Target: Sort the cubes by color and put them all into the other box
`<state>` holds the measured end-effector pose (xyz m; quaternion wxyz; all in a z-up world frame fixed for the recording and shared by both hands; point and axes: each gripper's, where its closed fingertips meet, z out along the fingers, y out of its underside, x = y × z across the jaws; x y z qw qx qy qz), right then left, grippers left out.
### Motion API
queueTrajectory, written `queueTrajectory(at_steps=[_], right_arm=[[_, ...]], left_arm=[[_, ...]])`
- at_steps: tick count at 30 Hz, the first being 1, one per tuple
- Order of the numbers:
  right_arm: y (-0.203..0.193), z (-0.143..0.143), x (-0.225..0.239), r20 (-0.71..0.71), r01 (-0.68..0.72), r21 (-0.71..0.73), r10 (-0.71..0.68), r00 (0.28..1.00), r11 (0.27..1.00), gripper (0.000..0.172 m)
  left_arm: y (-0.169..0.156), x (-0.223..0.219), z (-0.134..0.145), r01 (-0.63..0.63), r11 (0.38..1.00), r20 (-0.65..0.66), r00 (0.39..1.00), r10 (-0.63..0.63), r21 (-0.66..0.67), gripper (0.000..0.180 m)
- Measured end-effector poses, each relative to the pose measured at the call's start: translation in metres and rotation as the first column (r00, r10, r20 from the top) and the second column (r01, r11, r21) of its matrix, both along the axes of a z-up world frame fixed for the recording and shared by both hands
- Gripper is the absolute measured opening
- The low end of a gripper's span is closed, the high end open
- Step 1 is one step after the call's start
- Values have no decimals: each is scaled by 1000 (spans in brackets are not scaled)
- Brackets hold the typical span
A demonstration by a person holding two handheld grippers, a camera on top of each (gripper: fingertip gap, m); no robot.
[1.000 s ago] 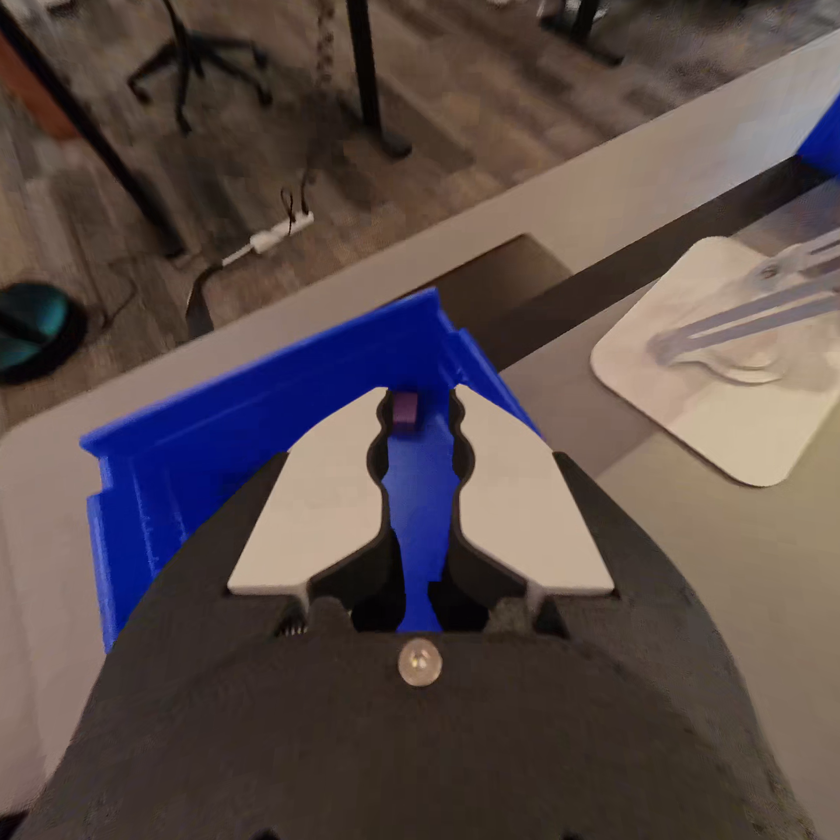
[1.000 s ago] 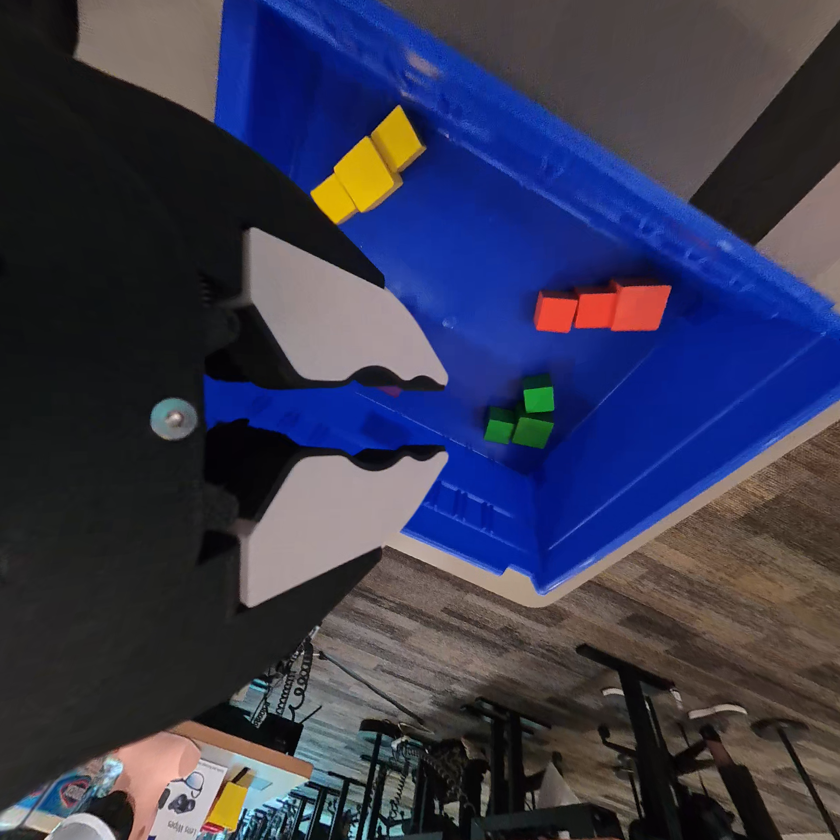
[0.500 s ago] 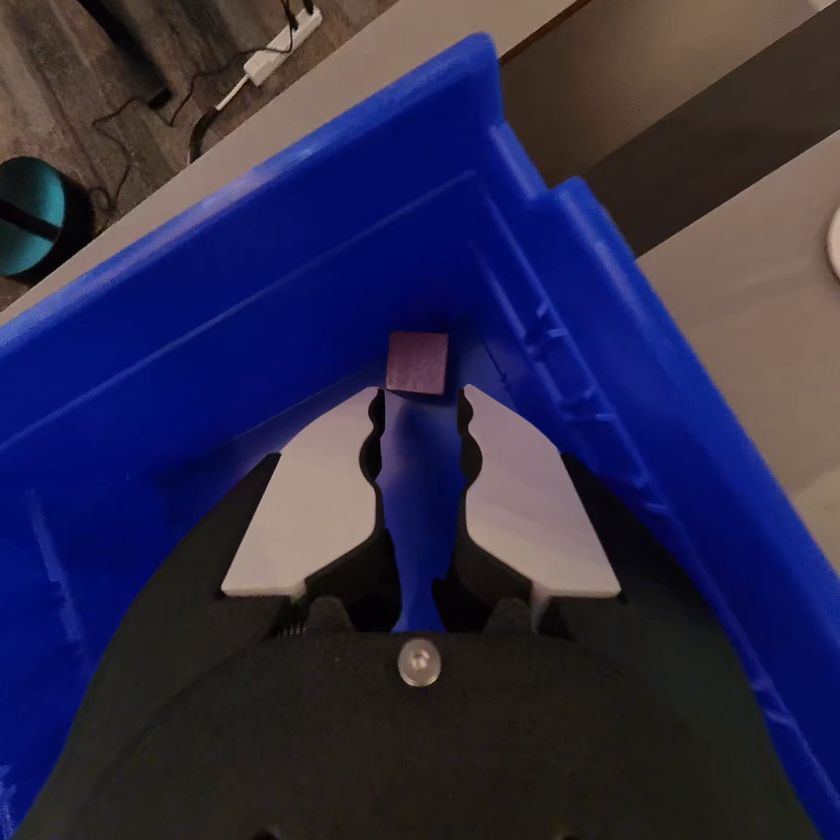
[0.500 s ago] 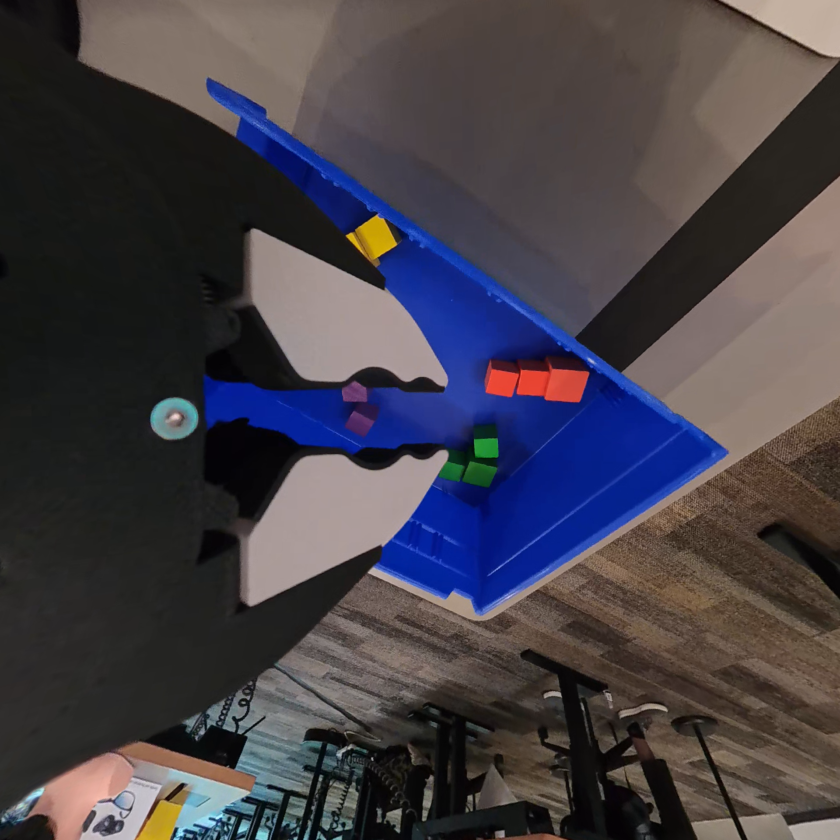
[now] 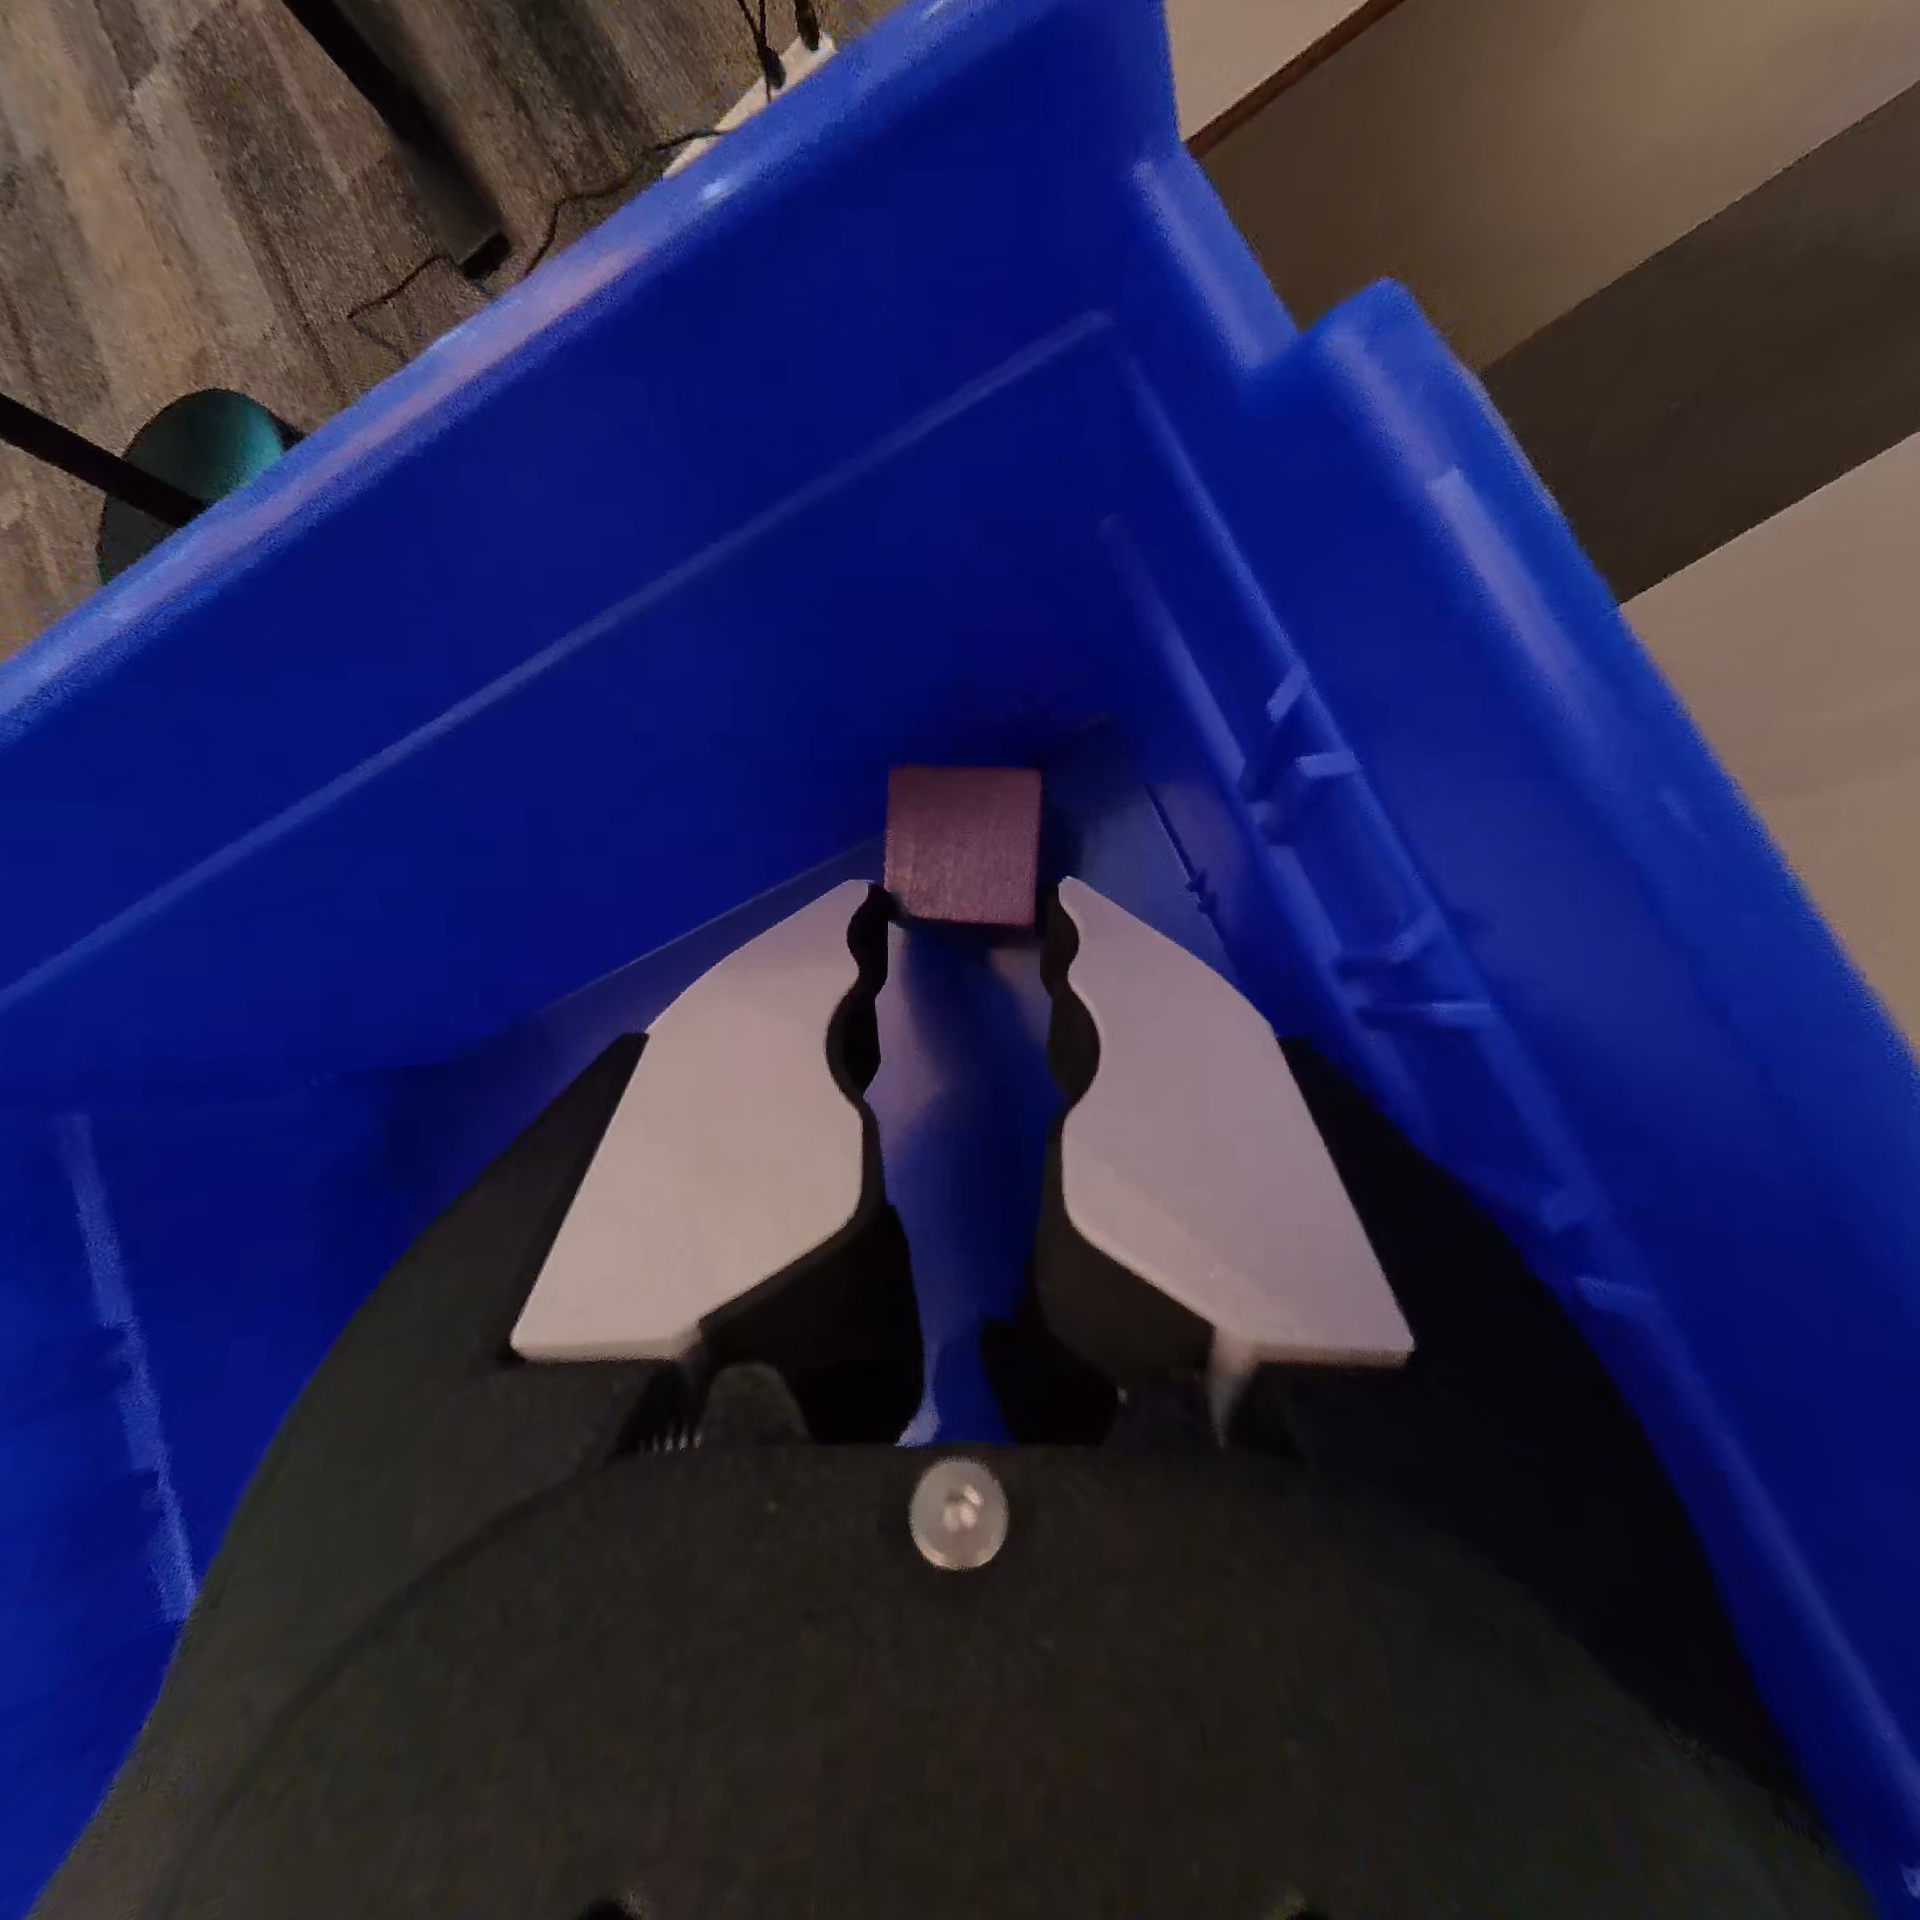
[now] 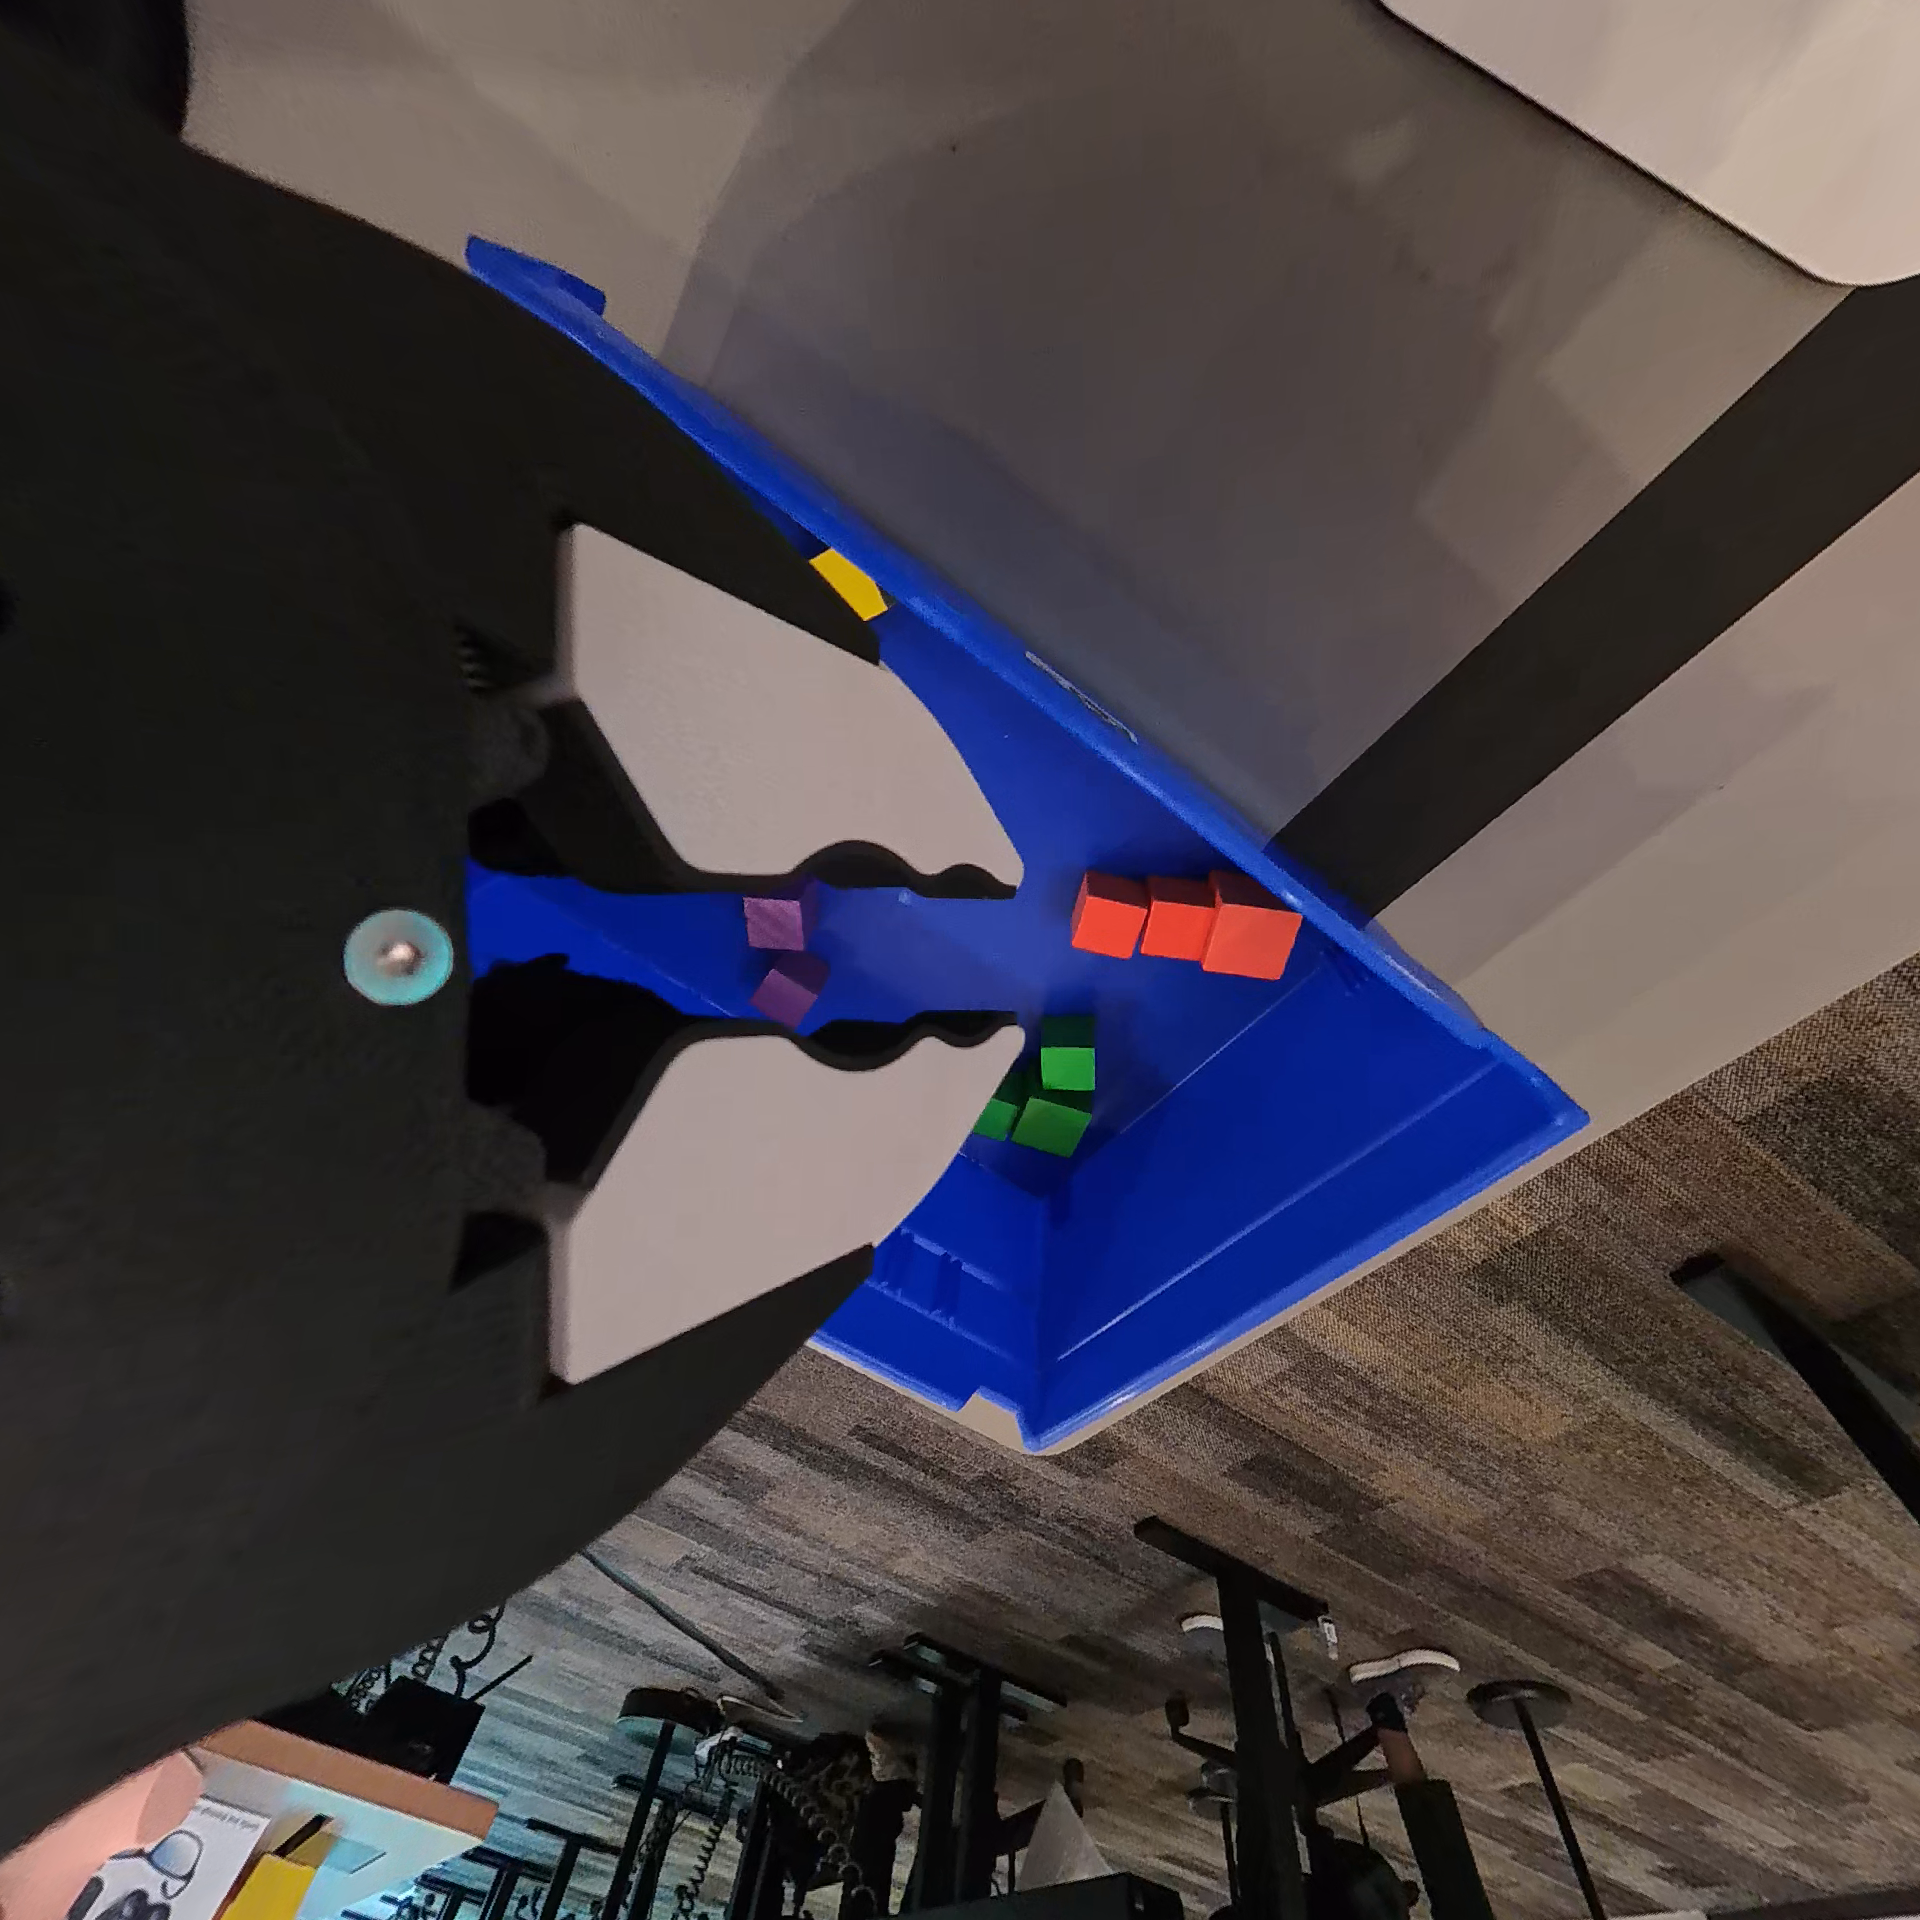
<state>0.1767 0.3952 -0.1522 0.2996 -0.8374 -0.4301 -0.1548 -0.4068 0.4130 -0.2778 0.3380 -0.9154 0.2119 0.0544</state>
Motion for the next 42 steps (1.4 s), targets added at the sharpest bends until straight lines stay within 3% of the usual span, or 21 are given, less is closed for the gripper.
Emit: queueTrajectory(at_steps=[1,8,14,19,22,24,26,28,33,37,42], right_arm=[[0,0,-2,-2,-7,-1,7,1000,1000,20],[-5,19,-22,-39,-84,67,87,995,994,19],[-28,71,-72,-104,-289,269,326,940,919,21],[-78,120,-139,-130,-490,479,611,781,728,22],[-116,136,-182,-166,-569,570,761,627,593,25],[-135,138,-204,-173,-598,598,814,554,534,29],[-151,140,-221,-121,-620,649,864,488,441,31],[-160,140,-232,-63,-623,685,883,466,378,34],[-182,135,-244,77,-662,717,918,389,220,40],[-198,128,-251,159,-709,692,930,330,133,43],[-209,115,-258,206,-760,644,937,282,87,43]], left_arm=[[-1,-1,2,-5,1000,-4,1000,5,0,28],[-11,-20,52,-63,992,88,995,53,105,28],[-40,7,154,38,949,296,946,-135,312,28],[-93,66,243,205,849,412,803,-430,487,28],[-123,121,274,326,768,386,716,-582,552,28],[-141,164,281,418,714,369,646,-669,562,28],[-162,210,279,521,653,391,531,-752,550,28],[-181,250,269,613,593,425,416,-804,521,28],[-216,308,249,739,479,561,167,-811,473,28],[-228,324,230,802,431,598,117,-793,414,27],[-235,336,224,816,407,632,67,-772,410,27]])
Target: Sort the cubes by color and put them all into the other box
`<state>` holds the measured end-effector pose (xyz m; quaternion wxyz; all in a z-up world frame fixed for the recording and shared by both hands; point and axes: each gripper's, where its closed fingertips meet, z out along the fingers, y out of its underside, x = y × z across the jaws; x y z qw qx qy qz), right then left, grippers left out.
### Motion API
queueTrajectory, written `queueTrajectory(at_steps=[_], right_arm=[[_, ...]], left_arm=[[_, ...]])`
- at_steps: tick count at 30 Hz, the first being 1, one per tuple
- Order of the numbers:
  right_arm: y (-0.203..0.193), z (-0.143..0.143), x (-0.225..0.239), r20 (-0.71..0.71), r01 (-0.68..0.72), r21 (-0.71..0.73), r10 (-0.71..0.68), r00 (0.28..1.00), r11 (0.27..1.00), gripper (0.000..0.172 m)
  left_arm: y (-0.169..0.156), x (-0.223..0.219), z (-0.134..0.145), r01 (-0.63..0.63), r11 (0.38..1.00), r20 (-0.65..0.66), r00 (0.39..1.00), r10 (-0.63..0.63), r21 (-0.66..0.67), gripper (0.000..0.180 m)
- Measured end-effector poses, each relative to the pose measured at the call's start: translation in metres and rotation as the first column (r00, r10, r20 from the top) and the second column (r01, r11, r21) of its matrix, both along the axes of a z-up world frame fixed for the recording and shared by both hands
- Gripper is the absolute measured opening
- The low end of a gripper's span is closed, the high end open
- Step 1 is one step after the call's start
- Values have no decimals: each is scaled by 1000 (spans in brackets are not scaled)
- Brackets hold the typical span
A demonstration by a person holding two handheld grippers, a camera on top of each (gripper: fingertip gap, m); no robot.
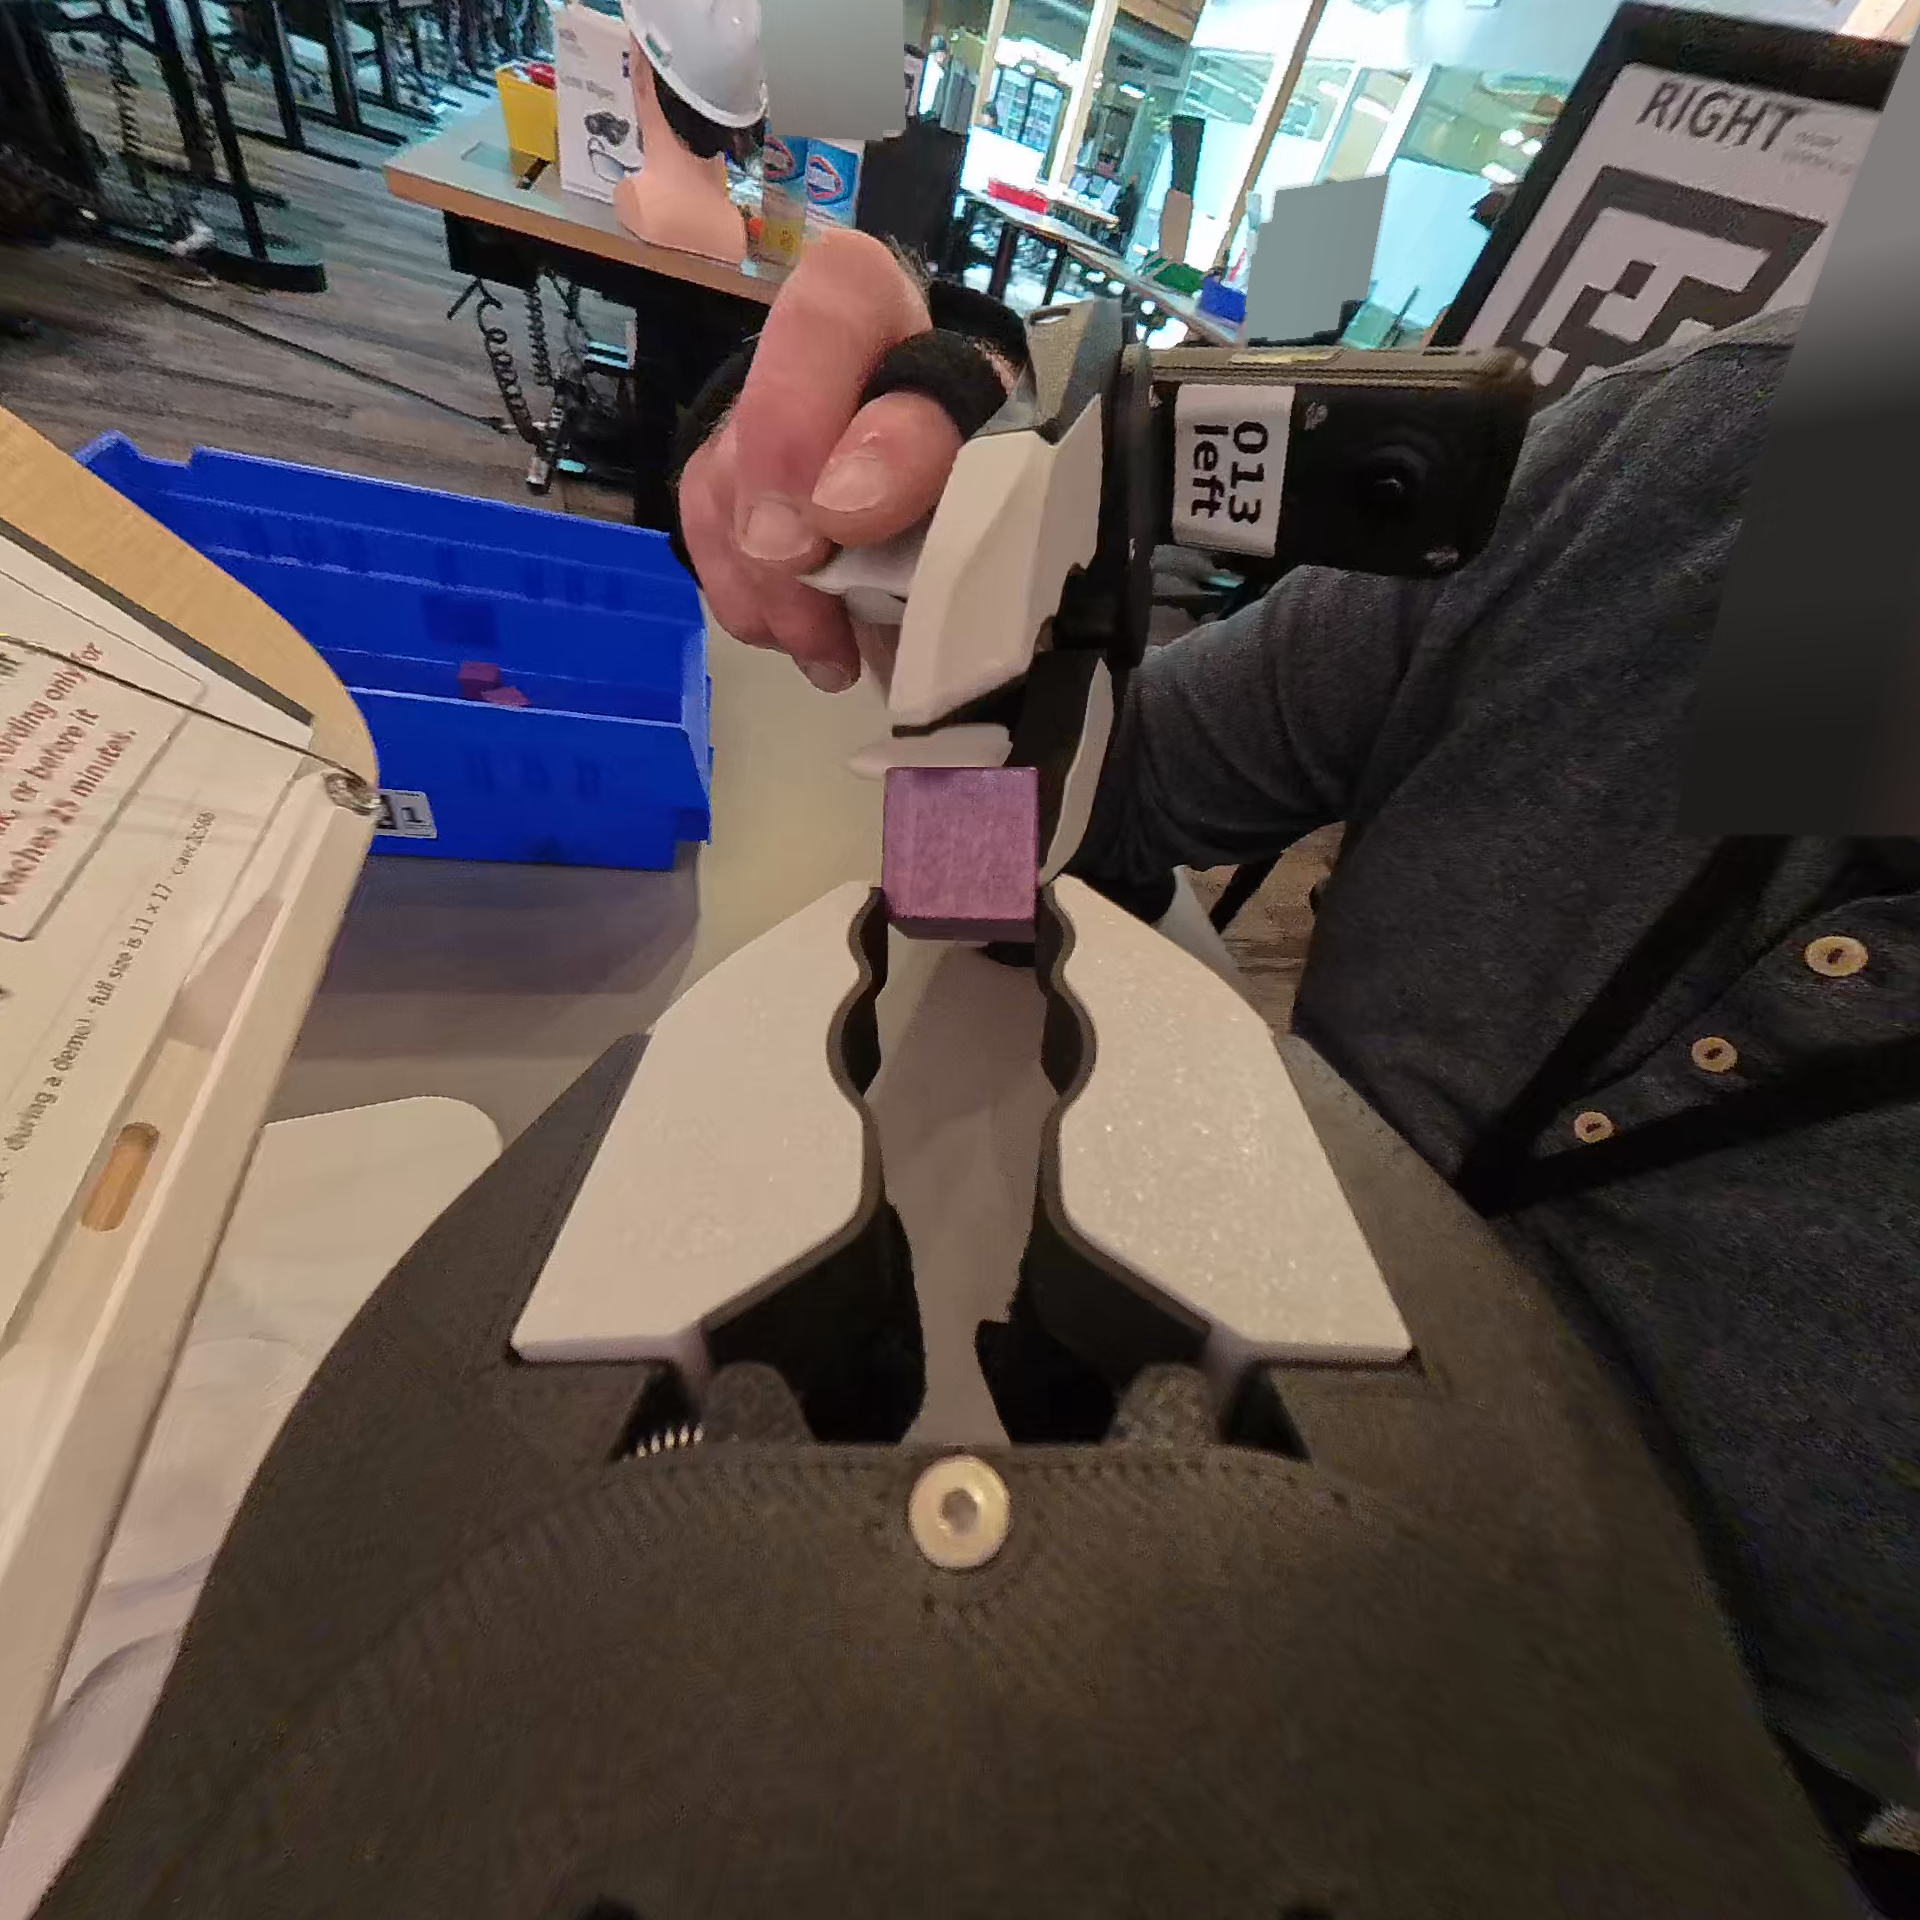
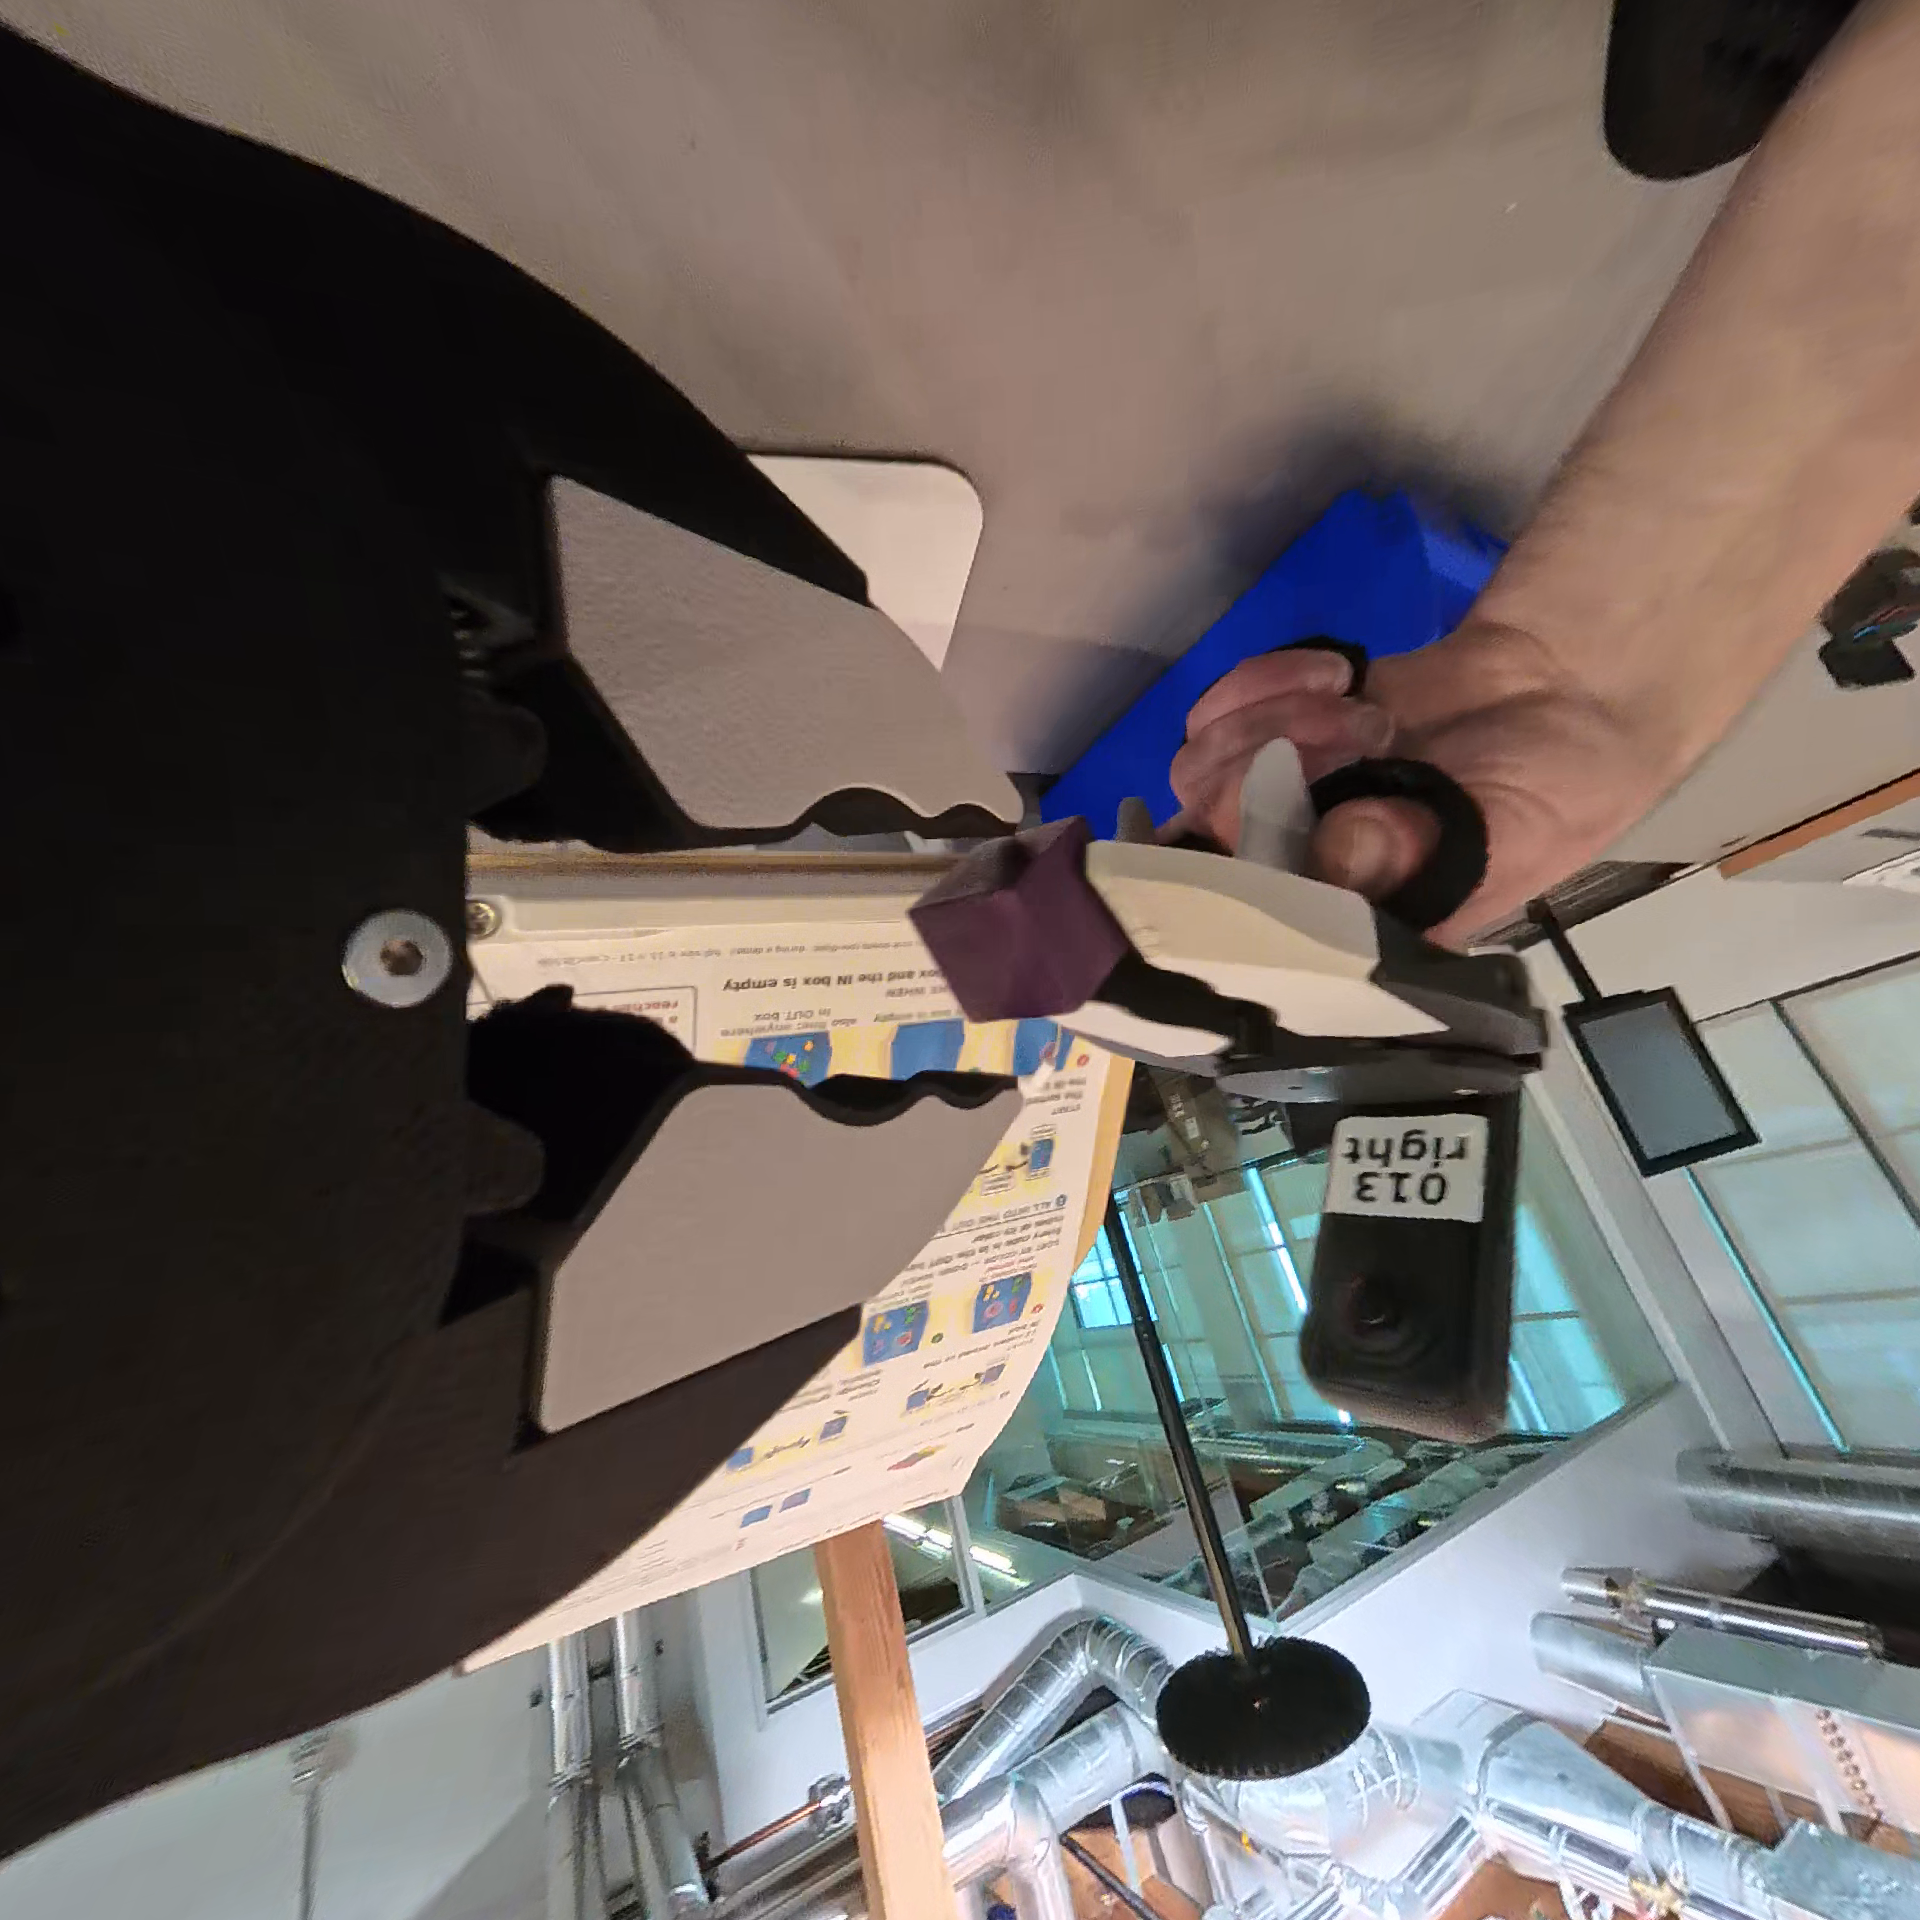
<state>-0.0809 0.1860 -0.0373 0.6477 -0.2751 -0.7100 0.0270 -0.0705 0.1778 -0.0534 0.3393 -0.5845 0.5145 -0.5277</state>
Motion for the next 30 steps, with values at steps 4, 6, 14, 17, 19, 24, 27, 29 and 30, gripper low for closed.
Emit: queueTrajectory(at_steps=[4,6,14,17,19,24,27,29,30], right_arm=[[-4,-2,-5,0,-3,36,3,1000,999,40],[-5,3,-8,-43,4,48,-2,999,999,44],[5,16,-13,-191,105,162,-73,979,981,37],[9,20,-12,-239,141,187,-94,966,972,33],[8,21,-12,-251,136,181,-88,964,974,32],[9,25,-9,-252,137,157,-95,963,978,31],[22,38,11,-240,165,104,-137,961,981,31],[52,44,40,-190,260,20,-252,949,965,31],[71,46,60,-167,329,-18,-328,930,944,30]], left_arm=[[0,2,5,18,999,64,998,-16,-30,27],[2,3,10,14,999,104,995,-10,-43,27],[2,7,19,40,994,208,978,-19,-100,27],[4,10,21,45,991,248,969,-12,-126,27],[3,11,21,66,987,268,963,-24,-149,27],[4,8,27,81,979,302,953,-22,-185,29],[12,-5,39,21,988,326,945,31,-155,25],[15,-17,49,-29,996,349,935,59,-89,0],[18,-22,52,-61,996,349,934,80,-66,0]])
